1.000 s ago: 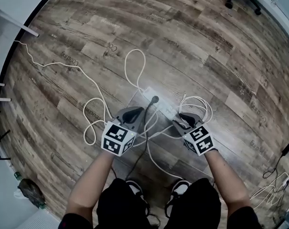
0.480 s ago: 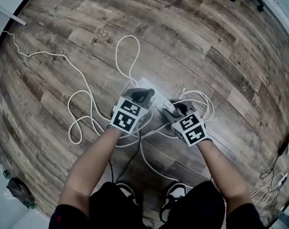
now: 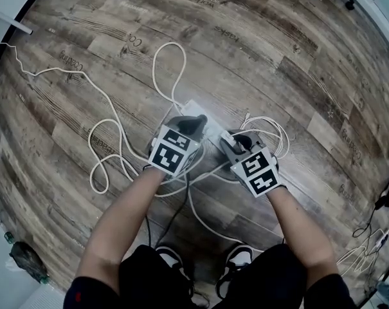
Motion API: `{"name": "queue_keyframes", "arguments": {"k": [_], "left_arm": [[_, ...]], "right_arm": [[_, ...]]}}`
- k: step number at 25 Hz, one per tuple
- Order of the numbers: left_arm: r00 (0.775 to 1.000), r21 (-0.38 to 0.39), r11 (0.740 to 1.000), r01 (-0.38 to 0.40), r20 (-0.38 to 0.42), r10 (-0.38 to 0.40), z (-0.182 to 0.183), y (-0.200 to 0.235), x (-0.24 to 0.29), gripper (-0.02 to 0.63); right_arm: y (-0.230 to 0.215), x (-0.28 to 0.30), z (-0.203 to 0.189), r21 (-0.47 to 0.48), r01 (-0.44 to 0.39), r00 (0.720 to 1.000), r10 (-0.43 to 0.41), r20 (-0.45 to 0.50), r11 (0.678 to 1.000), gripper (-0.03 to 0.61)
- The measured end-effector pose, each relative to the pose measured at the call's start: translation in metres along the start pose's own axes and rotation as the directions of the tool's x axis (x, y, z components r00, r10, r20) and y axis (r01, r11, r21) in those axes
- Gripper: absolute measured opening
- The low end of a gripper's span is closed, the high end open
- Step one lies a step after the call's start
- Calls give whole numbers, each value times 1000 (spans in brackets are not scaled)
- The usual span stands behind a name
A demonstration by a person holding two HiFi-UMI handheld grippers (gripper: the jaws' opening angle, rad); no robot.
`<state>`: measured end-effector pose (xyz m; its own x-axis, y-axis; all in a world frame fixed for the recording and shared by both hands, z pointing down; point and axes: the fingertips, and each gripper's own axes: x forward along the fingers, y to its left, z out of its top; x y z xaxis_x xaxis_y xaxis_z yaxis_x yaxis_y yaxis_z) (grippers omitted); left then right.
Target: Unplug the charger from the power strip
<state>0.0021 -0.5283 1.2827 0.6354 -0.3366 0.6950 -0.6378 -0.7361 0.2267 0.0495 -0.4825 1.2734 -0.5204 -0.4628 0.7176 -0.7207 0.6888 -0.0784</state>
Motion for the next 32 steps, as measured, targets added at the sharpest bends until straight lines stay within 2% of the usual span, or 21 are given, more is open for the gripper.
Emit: {"name": "queue_keyframes", "arguments": {"k": [4,7,11,14,18,24,28,32], "left_arm": [[1000,-22,1000,3,17,-2,1,1,0,23],[1000,-32,999,-6,24,6,-1,1,-2,23],[993,-14,997,-69,97,70,18,2,-36,23],[985,-5,992,-125,122,125,42,-5,-76,23],[971,-19,987,-160,177,161,89,-28,-144,23],[928,-76,976,-205,300,219,175,-76,-276,23],[908,-97,968,-231,334,251,216,-117,-371,23],[888,-169,955,-243,357,289,252,-152,-470,23]], "right_arm": [[-4,-9,8,9,4,1000,-4,24,1000,107],[-7,-20,12,55,8,999,-11,50,998,106],[-14,-56,35,116,32,991,-47,128,993,106],[-17,-100,61,172,56,981,-86,175,984,106],[-8,-175,100,232,76,967,-129,222,970,107],[25,-296,174,304,42,945,-137,297,952,107],[56,-374,222,321,20,937,-130,325,947,107],[85,-449,275,332,7,936,-123,330,943,107]]}}
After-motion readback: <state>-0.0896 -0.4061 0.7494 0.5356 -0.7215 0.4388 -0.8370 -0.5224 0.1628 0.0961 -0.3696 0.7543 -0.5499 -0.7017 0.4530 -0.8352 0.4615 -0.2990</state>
